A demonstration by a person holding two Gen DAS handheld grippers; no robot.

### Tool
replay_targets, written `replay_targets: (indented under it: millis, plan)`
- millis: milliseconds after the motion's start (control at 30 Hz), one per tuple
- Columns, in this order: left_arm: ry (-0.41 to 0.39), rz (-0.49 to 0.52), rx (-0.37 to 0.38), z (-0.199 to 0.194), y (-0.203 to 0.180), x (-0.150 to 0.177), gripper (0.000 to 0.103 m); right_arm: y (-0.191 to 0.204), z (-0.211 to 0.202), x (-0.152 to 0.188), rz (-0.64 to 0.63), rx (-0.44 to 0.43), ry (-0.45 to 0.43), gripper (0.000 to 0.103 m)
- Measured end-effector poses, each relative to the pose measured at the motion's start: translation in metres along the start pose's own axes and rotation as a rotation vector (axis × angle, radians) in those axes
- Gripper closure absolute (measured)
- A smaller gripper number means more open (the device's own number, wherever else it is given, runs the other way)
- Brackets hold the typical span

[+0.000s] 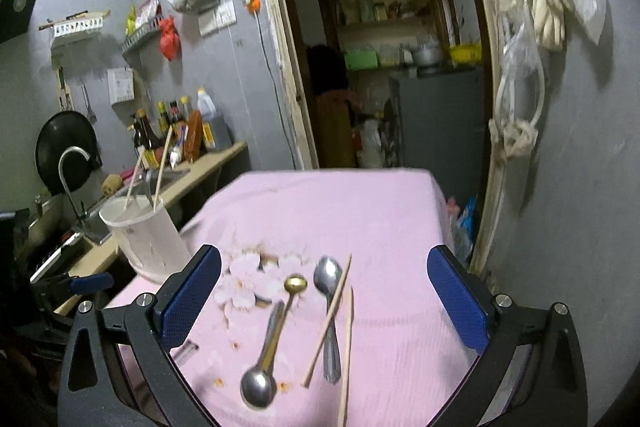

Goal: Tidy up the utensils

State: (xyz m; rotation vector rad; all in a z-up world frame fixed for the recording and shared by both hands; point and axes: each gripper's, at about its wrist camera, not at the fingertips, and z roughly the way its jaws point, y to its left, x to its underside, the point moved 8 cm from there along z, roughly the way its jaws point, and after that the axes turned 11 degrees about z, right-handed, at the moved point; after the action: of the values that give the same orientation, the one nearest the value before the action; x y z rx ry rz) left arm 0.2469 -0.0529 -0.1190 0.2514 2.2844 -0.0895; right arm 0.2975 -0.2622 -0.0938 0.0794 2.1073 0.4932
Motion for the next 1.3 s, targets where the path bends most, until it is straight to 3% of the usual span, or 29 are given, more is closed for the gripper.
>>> replay_targets:
  millis: [233, 567, 733, 800, 900, 967, 1300]
  plan:
    - [0.174, -0.062, 0.037, 0.030, -0.001, 0.039, 0.008, -0.017, 0.028, 0.035, 0.036, -0.003, 0.129, 0.002]
    - [0.347, 0.020, 0.031, 0.059, -0.018, 0.072, 0.056, -0.033, 0.060, 0.067, 0.076, 0.014, 0.286, 0.002]
    - [0.369, 0.063, -0.028, 0.068, -0.018, 0.069, 0.064, -0.043, 0.073, 0.073, 0.090, 0.052, 0.340, 0.002]
    - [0.378, 0.066, -0.049, 0.071, -0.016, 0.068, 0.073, -0.047, 0.078, 0.074, 0.096, 0.064, 0.352, 0.003]
    - [0.391, 0.062, -0.069, 0.075, -0.012, 0.064, 0.083, -0.052, 0.086, 0.074, 0.099, 0.086, 0.376, 0.015]
    - [0.399, 0.057, -0.068, 0.077, -0.011, 0.061, 0.089, -0.055, 0.093, 0.074, 0.096, 0.107, 0.396, 0.030]
    - [0.416, 0.014, -0.074, 0.084, -0.008, 0.056, 0.090, -0.047, 0.130, 0.079, 0.062, 0.094, 0.476, 0.068]
